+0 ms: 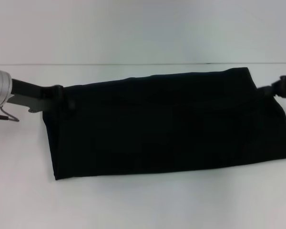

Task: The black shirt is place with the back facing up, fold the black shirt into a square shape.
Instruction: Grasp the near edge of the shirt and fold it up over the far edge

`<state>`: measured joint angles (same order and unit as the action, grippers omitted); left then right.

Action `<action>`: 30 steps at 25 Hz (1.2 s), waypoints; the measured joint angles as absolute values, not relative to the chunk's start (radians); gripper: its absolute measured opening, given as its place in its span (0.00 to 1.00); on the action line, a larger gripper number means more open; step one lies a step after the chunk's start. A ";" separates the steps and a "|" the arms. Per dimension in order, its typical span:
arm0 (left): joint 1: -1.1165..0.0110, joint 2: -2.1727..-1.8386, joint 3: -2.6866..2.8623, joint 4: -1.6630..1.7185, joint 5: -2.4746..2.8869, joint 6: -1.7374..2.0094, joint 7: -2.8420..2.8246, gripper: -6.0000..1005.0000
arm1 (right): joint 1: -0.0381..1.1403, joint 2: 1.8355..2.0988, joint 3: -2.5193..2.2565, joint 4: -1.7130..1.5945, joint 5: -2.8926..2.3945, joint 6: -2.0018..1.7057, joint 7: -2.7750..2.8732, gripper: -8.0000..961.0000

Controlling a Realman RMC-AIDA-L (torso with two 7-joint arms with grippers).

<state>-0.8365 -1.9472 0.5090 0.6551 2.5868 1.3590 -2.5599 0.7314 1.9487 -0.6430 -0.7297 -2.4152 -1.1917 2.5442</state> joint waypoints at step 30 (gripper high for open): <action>-0.876 -2.015 0.721 0.629 2.623 0.850 -2.683 0.01 | 0.870 2.013 -0.879 -0.520 -2.428 -0.519 2.590 0.17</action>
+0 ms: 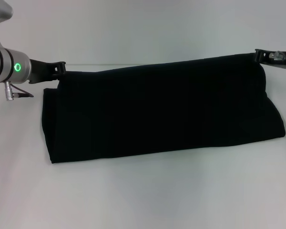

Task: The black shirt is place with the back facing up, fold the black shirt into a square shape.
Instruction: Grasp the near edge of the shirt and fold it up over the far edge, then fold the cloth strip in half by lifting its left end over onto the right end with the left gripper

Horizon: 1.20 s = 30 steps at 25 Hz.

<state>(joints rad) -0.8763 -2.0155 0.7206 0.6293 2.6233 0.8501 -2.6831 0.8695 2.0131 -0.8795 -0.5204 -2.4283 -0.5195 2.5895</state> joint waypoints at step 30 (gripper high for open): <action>-0.780 -1.961 0.595 0.769 2.440 1.333 -2.703 0.36 | 0.876 1.862 -0.851 -0.662 -2.442 -0.960 2.719 0.46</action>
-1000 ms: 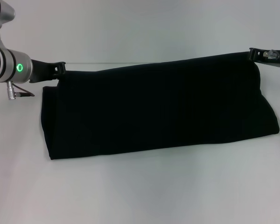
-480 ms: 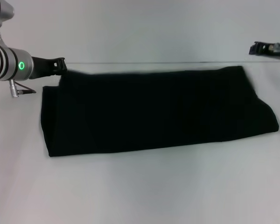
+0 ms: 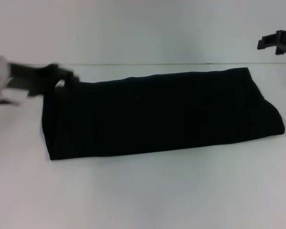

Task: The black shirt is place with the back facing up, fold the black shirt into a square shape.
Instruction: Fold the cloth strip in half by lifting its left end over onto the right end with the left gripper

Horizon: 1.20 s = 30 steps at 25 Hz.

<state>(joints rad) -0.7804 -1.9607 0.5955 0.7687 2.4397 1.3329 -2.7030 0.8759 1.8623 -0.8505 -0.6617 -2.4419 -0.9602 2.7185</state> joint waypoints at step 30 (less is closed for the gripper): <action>-0.502 -2.011 0.172 0.533 2.435 1.469 -2.646 0.51 | 0.847 1.851 -0.776 -0.705 -2.456 -1.133 2.713 0.79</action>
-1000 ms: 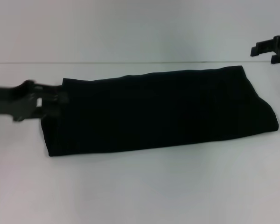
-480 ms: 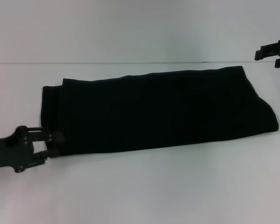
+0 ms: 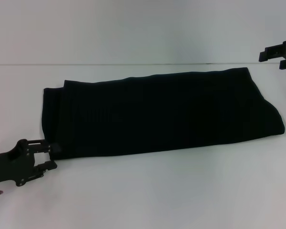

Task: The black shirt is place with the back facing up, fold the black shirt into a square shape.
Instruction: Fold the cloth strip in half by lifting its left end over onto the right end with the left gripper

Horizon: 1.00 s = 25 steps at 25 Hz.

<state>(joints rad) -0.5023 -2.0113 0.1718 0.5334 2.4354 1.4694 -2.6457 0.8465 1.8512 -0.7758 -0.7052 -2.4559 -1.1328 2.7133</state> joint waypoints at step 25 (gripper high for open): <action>-0.537 -2.014 0.181 0.486 2.432 1.389 -2.608 0.57 | 0.852 1.855 -0.775 -0.707 -2.453 -1.123 2.714 0.79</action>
<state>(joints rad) -0.5373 -2.0140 0.1806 0.4862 2.4318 1.3892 -2.6083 0.8521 1.8546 -0.7746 -0.7072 -2.4534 -1.1225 2.7136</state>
